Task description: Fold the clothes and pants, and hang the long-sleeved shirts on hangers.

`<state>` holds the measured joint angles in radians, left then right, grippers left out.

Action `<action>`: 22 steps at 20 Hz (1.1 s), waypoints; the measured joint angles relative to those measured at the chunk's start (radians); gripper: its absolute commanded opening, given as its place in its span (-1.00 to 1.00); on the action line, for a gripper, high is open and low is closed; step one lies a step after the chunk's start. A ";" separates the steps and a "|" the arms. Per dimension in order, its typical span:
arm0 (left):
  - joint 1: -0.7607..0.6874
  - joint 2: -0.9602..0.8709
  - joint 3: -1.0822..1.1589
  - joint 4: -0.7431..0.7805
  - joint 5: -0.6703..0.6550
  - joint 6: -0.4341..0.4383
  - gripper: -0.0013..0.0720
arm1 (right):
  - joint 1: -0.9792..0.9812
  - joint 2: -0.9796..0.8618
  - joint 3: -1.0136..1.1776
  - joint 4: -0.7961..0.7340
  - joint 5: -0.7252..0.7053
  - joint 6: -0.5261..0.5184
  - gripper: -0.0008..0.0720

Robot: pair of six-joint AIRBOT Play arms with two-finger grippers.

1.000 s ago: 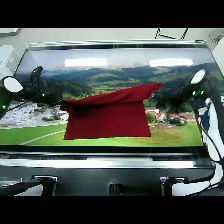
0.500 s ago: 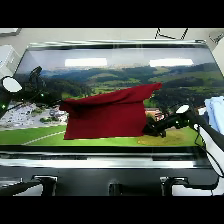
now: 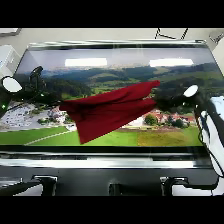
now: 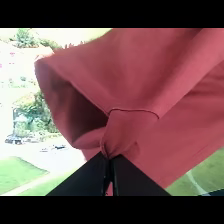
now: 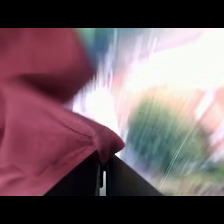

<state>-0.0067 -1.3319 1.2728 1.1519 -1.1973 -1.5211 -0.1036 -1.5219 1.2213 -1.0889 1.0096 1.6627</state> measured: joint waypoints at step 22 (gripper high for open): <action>-0.010 -0.050 -0.073 -0.022 -0.085 0.004 -0.90 | 0.233 0.059 -0.394 0.198 0.327 -0.139 0.61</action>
<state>-0.0170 -1.3819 1.1999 1.1297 -1.2827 -1.5173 0.1299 -1.4628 0.8268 -0.8909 1.3365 1.5238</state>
